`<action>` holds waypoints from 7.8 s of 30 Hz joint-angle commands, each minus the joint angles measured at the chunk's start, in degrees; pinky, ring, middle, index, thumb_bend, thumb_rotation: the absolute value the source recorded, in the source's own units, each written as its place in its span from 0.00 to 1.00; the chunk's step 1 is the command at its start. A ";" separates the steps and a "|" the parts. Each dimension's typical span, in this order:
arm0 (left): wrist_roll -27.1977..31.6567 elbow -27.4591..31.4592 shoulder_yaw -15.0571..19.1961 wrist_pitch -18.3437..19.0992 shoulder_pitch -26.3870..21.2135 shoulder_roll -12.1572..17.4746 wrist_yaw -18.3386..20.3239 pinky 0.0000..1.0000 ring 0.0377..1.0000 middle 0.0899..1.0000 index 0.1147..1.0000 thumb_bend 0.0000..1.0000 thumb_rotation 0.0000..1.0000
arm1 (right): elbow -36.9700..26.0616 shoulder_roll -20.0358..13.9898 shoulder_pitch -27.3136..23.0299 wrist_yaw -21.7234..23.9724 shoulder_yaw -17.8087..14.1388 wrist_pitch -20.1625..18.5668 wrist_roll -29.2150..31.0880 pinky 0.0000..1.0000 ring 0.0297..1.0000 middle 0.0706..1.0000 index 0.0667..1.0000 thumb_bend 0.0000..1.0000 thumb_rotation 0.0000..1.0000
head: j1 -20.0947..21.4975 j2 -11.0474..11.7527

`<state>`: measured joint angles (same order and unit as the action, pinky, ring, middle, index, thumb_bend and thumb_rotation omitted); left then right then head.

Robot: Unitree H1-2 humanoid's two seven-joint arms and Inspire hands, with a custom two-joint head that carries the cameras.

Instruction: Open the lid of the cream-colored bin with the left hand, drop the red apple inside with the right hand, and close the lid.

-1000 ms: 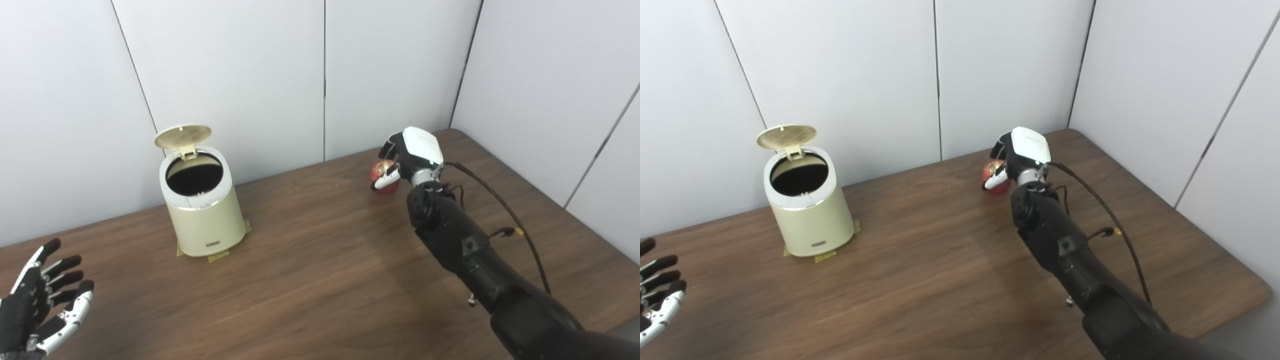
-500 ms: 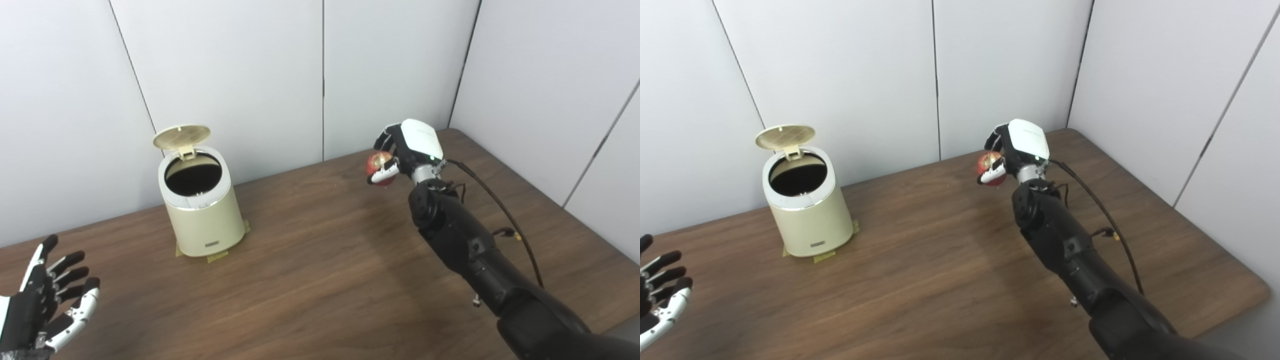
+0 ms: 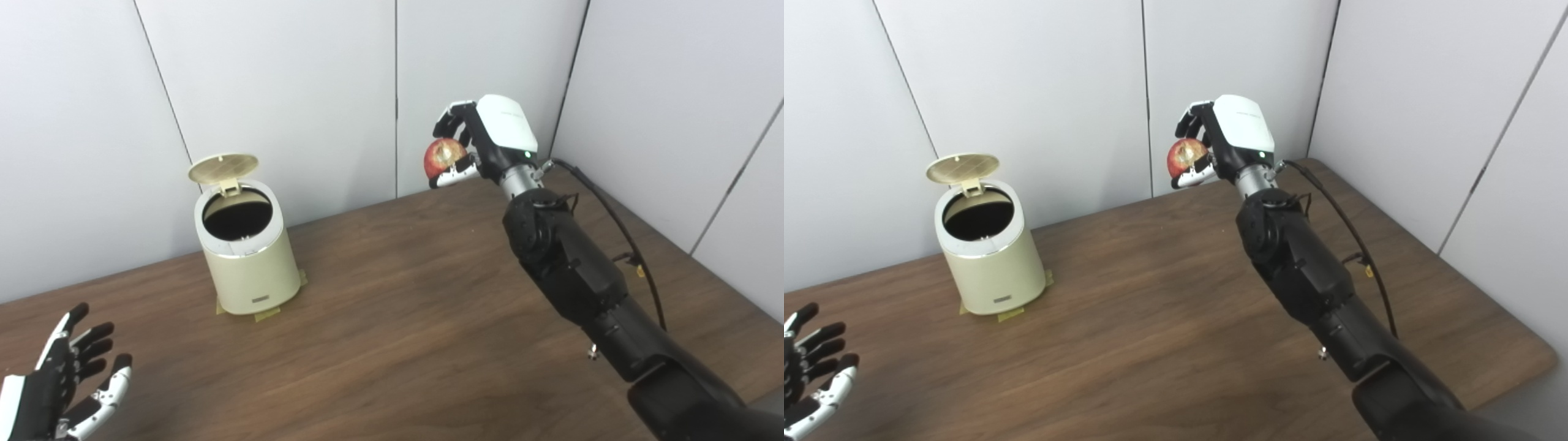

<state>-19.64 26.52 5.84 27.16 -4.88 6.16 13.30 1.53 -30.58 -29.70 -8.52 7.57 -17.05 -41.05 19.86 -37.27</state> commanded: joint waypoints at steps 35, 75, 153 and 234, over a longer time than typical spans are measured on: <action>-0.48 -0.42 -5.49 -1.28 1.92 -2.77 -5.47 0.75 0.78 0.80 0.92 0.35 0.20 | -2.94 14.76 -13.94 6.63 6.07 15.59 -3.01 0.33 0.35 0.48 0.47 0.52 0.00 | -15.72 -0.75; -0.21 2.14 -8.15 -2.01 4.59 -6.08 -11.23 0.71 0.76 0.78 0.87 0.37 0.24 | 23.81 24.51 -20.86 -6.55 9.22 17.84 -2.65 0.35 0.35 0.45 0.48 0.52 0.00 | -18.30 0.01; 9.55 -8.38 -0.24 -0.34 -9.88 -1.37 -9.80 0.82 0.84 0.84 0.91 0.37 0.40 | -15.24 24.37 2.41 12.74 -2.84 -3.80 11.93 0.51 0.55 0.46 0.46 0.52 0.00 | -18.41 2.21; 0.78 -38.50 -21.94 -6.45 -49.64 8.59 1.43 0.81 0.83 0.83 0.76 0.48 0.52 | -15.72 36.11 27.59 0.14 -9.18 6.32 35.76 0.61 0.69 0.72 0.46 0.49 0.17 | -16.10 3.55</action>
<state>-17.87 -13.98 -16.34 21.47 -50.44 14.09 14.56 -13.34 5.52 -0.46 -8.81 -2.03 -12.83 -5.42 3.69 -33.66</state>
